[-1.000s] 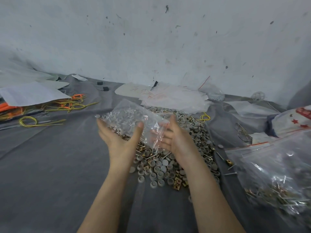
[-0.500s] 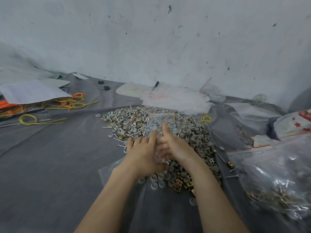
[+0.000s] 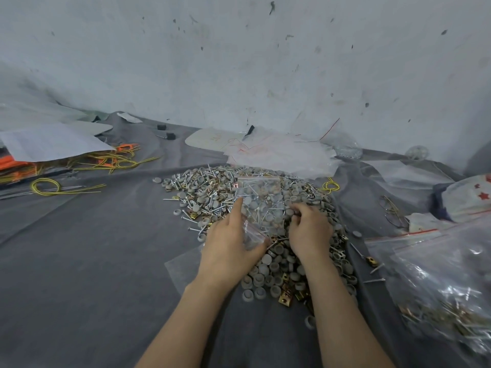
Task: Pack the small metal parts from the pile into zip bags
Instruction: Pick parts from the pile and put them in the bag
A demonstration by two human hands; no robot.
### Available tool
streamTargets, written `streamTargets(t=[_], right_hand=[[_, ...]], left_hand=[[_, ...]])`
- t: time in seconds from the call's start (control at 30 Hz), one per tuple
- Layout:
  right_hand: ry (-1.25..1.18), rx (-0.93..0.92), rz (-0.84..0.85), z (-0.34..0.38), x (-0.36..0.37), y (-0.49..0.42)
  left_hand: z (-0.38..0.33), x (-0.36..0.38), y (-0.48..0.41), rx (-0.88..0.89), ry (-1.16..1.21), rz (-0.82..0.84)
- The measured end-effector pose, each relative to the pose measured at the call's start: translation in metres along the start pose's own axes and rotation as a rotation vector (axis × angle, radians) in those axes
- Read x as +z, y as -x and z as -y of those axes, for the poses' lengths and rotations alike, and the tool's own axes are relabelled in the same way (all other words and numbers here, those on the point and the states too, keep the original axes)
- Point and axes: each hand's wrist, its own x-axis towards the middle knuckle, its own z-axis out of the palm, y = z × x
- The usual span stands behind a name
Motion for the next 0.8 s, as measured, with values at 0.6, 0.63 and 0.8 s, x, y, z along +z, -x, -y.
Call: streamTargets(t=[0.6,0.63,0.8], right_hand=[[-0.694,-0.182,0.424,0.04,-0.025,0.034],[-0.683,-0.167,0.384,0.039,-0.025,0.033],[-0.224,-0.224,0.46,0.021,-0.039,0.026]], left_hand=[[0.009,-0.001,-0.001,-0.043,0.02,0.019],[0.01,-0.002,-0.001,-0.049,0.005,0.004],[0.015,-0.003,-0.004,-0.153,-0.066,-0.087]])
